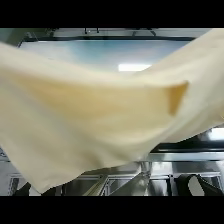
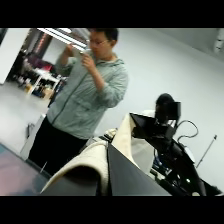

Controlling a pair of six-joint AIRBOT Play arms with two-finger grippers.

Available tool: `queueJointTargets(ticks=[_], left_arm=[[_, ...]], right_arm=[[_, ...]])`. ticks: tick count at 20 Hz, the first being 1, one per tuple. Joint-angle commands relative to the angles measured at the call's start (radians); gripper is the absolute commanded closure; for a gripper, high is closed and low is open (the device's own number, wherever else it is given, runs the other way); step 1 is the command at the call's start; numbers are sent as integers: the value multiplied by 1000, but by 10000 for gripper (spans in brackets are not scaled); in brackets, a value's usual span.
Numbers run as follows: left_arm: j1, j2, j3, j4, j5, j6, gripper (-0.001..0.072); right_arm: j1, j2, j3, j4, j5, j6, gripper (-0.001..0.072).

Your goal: Fold the shirts.

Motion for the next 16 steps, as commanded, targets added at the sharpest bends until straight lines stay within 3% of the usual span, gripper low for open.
queueJointTargets(ticks=[1, 4, 8, 11, 13, 16], left_arm=[[-136, -221, -8, 204, 122, 81, 686], [-317, -457, 0, 181, 95, 192, 687], [-435, -629, 166, 116, -5, 208, 690], [-484, -594, 279, 117, -59, 162, 690], [-521, -507, 344, 115, -66, 100, 690], [-561, -323, 457, 109, -114, 86, 688]], right_arm=[[259, -177, -11, -338, -222, -38, 687], [433, -384, -10, -424, -288, -102, 687], [430, -413, 0, -414, -304, -102, 688], [394, -298, 3, -415, -248, -86, 688], [362, -185, 5, -415, -220, -59, 687], [307, 32, 5, -415, -248, -56, 688]])
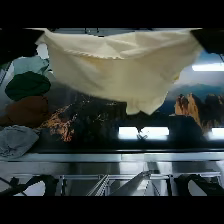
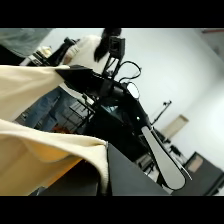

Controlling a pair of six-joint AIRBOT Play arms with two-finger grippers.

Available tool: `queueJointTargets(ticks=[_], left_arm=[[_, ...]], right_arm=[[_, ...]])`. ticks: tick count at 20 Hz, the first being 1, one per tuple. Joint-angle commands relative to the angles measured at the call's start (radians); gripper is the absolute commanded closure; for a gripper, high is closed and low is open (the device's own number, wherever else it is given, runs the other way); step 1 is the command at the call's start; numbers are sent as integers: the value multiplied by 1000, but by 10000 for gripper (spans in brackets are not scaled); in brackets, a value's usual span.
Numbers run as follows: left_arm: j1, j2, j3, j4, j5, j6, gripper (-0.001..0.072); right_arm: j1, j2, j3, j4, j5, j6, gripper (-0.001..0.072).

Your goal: Fold the shirts.

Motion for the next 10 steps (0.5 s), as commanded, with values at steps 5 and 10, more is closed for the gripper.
queueJointTargets(ticks=[5, 10], left_arm=[[130, 347, 266, -4, -48, -137, 685], [397, 375, 66, 5, -76, -182, 684]], right_arm=[[-174, 426, 14, -39, -158, 13, 688], [-208, 348, 49, 7, -54, 12, 687]])
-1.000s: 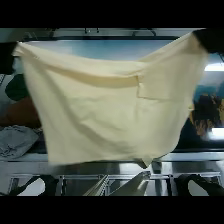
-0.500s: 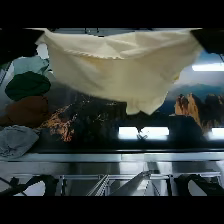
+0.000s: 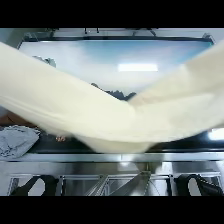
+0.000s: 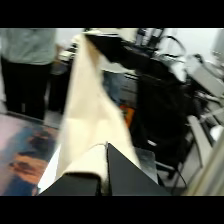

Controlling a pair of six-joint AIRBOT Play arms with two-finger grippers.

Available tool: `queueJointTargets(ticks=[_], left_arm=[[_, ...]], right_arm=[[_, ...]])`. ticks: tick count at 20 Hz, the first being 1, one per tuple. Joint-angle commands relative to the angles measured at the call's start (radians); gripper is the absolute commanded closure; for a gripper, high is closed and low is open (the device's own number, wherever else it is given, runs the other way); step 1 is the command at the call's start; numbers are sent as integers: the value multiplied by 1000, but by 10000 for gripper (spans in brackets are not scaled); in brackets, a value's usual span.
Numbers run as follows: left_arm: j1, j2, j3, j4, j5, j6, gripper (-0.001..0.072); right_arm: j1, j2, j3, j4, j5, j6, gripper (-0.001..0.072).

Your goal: Fold the shirts.

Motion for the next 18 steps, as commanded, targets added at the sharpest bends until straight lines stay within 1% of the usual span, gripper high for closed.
queueJointTargets(ticks=[1, 2, 3, 5, 7, 9, 10, 12, 15, 18], left_arm=[[109, 2, -160, 13, -34, -30, 684], [91, -30, -229, 23, -48, -29, 684], [63, -71, -291, 67, -47, -9, 684], [5, -161, -391, 192, -10, 55, 685], [-30, -282, -457, 333, 79, 111, 684], [-33, -436, -486, 418, 223, 136, 685], [-32, -513, -486, 433, 278, 148, 685], [-34, -680, -444, 430, 299, 172, 687], [-66, -885, -317, 431, 300, 156, 689], [-104, -1015, -186, 432, 312, 122, 690]], right_arm=[[-19, -90, 11, 68, 132, 1, 687], [-8, -156, 11, 99, 198, 0, 687], [21, -234, 11, 106, 252, 0, 687], [103, -386, -8, 79, 270, -3, 687], [148, -547, -30, 24, 241, -3, 687], [161, -727, -37, 27, 216, -11, 687], [161, -812, -37, 48, 211, -28, 688], [158, -975, -37, 104, 173, -38, 688], [138, -1140, -19, 132, 152, -45, 688], [112, -1235, 14, 137, 130, -48, 688]])
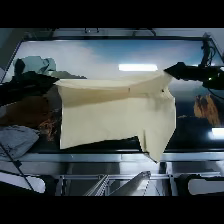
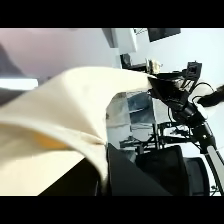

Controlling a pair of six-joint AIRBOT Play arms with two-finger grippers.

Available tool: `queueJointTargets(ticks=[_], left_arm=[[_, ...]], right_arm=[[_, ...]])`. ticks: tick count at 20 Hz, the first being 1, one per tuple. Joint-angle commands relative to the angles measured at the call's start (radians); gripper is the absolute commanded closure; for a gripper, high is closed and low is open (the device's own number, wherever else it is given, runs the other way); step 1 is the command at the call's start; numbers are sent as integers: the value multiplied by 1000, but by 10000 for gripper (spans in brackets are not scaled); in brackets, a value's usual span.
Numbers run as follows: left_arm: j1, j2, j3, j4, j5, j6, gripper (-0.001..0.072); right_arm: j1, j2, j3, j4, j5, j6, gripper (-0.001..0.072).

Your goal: Fold the shirts.

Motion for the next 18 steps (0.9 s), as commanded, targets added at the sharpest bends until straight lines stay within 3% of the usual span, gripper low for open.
queueJointTargets(ticks=[1, 5, 9, 16, 17, 18], left_arm=[[-29, -169, 144, 31, 33, -46, 691], [-46, -229, 259, 272, 59, -204, 692], [-87, -229, 264, 422, 92, -246, 691], [-126, -228, 264, 560, -16, -317, 698], [-126, -228, 264, 575, -45, -318, 662], [-126, -228, 264, 576, -64, -336, 473]], right_arm=[[-35, -134, 39, 16, -24, -8, 688], [-114, -166, 65, 11, 42, -18, 688], [-126, -204, 64, -47, 126, -36, 687], [-109, -259, 63, -50, 154, -43, 687], [-109, -258, 63, -50, 157, -42, 686], [-110, -258, 64, -51, 168, -42, 648]])
